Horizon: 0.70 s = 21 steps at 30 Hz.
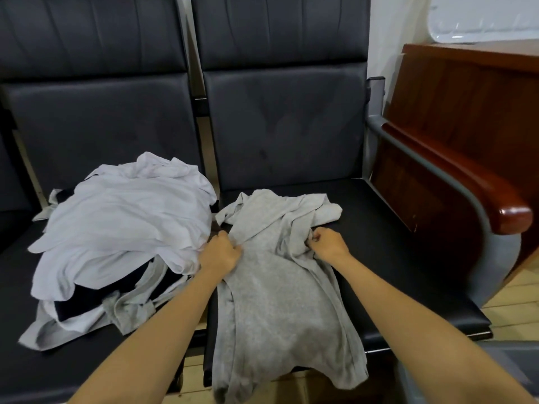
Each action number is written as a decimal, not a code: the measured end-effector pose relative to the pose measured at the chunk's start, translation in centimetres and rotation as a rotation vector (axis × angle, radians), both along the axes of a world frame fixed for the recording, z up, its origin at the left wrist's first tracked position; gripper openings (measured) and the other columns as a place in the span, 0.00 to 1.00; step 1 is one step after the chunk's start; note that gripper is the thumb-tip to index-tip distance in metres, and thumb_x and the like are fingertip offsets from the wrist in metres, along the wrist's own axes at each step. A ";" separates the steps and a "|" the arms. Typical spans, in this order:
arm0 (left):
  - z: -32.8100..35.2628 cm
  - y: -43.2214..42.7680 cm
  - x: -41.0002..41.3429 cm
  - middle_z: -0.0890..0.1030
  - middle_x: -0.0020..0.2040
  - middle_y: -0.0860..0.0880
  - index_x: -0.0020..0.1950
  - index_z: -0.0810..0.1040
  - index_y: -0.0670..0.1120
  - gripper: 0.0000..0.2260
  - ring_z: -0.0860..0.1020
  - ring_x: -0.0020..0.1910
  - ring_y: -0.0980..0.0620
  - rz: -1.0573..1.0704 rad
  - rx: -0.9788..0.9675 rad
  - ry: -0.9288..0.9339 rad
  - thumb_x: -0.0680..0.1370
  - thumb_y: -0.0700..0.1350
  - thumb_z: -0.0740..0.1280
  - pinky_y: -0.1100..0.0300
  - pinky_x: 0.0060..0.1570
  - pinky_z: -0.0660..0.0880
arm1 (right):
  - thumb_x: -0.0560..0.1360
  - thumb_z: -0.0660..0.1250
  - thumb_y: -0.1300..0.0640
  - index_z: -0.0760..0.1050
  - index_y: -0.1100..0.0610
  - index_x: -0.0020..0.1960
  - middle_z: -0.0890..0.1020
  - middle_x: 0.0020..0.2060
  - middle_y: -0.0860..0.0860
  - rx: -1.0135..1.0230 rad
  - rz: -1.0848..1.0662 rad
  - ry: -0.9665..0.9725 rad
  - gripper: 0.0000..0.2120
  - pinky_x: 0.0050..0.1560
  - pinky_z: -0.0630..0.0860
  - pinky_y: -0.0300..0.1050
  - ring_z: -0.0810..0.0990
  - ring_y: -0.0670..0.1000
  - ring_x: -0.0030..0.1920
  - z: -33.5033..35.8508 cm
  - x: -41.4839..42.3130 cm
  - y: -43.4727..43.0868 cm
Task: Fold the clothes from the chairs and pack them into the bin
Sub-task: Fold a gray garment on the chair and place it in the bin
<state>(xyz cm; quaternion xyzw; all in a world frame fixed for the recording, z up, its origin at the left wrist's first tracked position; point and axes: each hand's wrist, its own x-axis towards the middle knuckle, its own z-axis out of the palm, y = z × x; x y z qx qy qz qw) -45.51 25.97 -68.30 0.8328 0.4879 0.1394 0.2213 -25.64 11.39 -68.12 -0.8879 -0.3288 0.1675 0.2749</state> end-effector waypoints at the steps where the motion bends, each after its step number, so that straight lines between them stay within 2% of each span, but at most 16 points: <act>1: 0.2 0.1 0.1 0.78 0.48 0.42 0.53 0.73 0.38 0.12 0.78 0.50 0.41 -0.023 -0.019 -0.069 0.79 0.46 0.64 0.55 0.46 0.73 | 0.79 0.61 0.55 0.70 0.58 0.40 0.75 0.41 0.53 0.046 -0.033 -0.024 0.10 0.39 0.70 0.45 0.74 0.52 0.41 0.2 0.0 0.0; 3: 1.1 -0.3 0.2 0.77 0.44 0.45 0.50 0.75 0.38 0.07 0.78 0.47 0.46 -0.012 -0.112 -0.333 0.78 0.42 0.66 0.60 0.41 0.70 | 0.79 0.59 0.59 0.70 0.59 0.47 0.73 0.44 0.53 0.349 -0.211 0.110 0.04 0.40 0.70 0.44 0.73 0.52 0.44 1.3 0.4 -0.6; 5: 3.0 -1.2 0.3 0.76 0.43 0.47 0.49 0.74 0.38 0.07 0.74 0.43 0.52 0.026 -0.185 -0.598 0.77 0.41 0.66 0.64 0.41 0.70 | 0.78 0.60 0.60 0.69 0.58 0.47 0.72 0.41 0.51 0.665 -0.361 0.330 0.01 0.38 0.68 0.42 0.70 0.50 0.43 3.1 1.1 -2.1; 6: 4.0 -1.9 0.1 0.75 0.42 0.48 0.48 0.74 0.38 0.06 0.73 0.41 0.54 0.041 -0.182 -0.674 0.77 0.41 0.66 0.65 0.41 0.69 | 0.77 0.60 0.61 0.70 0.57 0.46 0.72 0.40 0.50 0.745 -0.403 0.389 0.01 0.39 0.68 0.41 0.70 0.49 0.42 4.0 1.7 -3.0; 8: 5.2 -2.8 -0.4 0.73 0.38 0.49 0.42 0.73 0.41 0.06 0.71 0.38 0.54 0.070 -0.199 -0.710 0.76 0.42 0.66 0.64 0.39 0.68 | 0.75 0.60 0.63 0.70 0.55 0.41 0.72 0.39 0.50 0.792 -0.424 0.421 0.06 0.43 0.69 0.42 0.71 0.50 0.43 5.2 2.9 -4.7; 10: 5.9 -3.0 -1.3 0.72 0.34 0.49 0.35 0.71 0.43 0.11 0.71 0.36 0.52 0.059 -0.319 -0.538 0.76 0.45 0.66 0.61 0.36 0.65 | 0.75 0.59 0.62 0.70 0.54 0.38 0.74 0.40 0.53 0.660 -0.393 0.404 0.08 0.44 0.69 0.45 0.72 0.51 0.43 6.0 3.6 -6.3; 12: 6.2 -3.4 -2.1 0.74 0.31 0.49 0.30 0.72 0.44 0.17 0.72 0.34 0.51 -0.034 -0.353 -0.116 0.75 0.50 0.67 0.60 0.34 0.66 | 0.77 0.60 0.55 0.74 0.56 0.40 0.76 0.42 0.54 0.256 -0.273 0.312 0.09 0.43 0.69 0.46 0.74 0.52 0.42 6.4 3.8 -7.8; 13: 6.0 -3.6 -2.3 0.77 0.31 0.49 0.28 0.74 0.44 0.19 0.74 0.34 0.52 -0.106 -0.300 0.069 0.75 0.54 0.67 0.60 0.36 0.69 | 0.78 0.61 0.51 0.76 0.57 0.42 0.78 0.42 0.55 0.050 -0.195 0.237 0.12 0.43 0.71 0.47 0.76 0.52 0.43 6.2 3.7 -8.3; 14: 5.9 -3.8 -2.1 0.80 0.33 0.49 0.30 0.78 0.44 0.19 0.77 0.36 0.52 -0.169 -0.226 0.163 0.75 0.55 0.67 0.59 0.39 0.72 | 0.78 0.63 0.48 0.77 0.57 0.43 0.79 0.41 0.54 -0.079 -0.126 0.158 0.14 0.44 0.72 0.47 0.76 0.52 0.42 5.8 3.6 -8.4; 15: 5.6 -4.1 -1.7 0.82 0.36 0.48 0.33 0.81 0.43 0.18 0.78 0.39 0.51 -0.204 -0.148 0.155 0.76 0.54 0.67 0.57 0.42 0.75 | 0.78 0.64 0.48 0.76 0.57 0.43 0.79 0.41 0.54 -0.117 -0.099 0.088 0.13 0.44 0.73 0.47 0.77 0.52 0.42 5.2 3.6 -8.3; 18: 5.2 -5.4 1.1 0.80 0.42 0.49 0.47 0.80 0.42 0.09 0.79 0.44 0.49 -0.176 -0.099 -0.134 0.77 0.47 0.66 0.55 0.47 0.76 | 0.78 0.64 0.50 0.73 0.55 0.51 0.79 0.50 0.55 -0.038 -0.166 0.007 0.09 0.44 0.74 0.47 0.78 0.53 0.47 4.2 3.1 -7.4; 19: 5.2 -5.7 2.3 0.79 0.45 0.49 0.52 0.79 0.43 0.09 0.78 0.46 0.49 -0.165 -0.110 -0.173 0.78 0.47 0.65 0.55 0.48 0.75 | 0.78 0.64 0.50 0.72 0.56 0.56 0.77 0.54 0.55 -0.033 -0.178 -0.002 0.11 0.45 0.74 0.47 0.77 0.54 0.50 4.0 3.0 -6.9; 21: 4.7 -5.7 4.7 0.77 0.57 0.46 0.62 0.75 0.42 0.15 0.77 0.53 0.48 -0.166 -0.116 -0.155 0.79 0.49 0.63 0.56 0.52 0.73 | 0.78 0.64 0.51 0.68 0.59 0.64 0.73 0.60 0.57 -0.030 -0.186 0.001 0.18 0.50 0.74 0.49 0.75 0.57 0.56 3.9 3.1 -5.9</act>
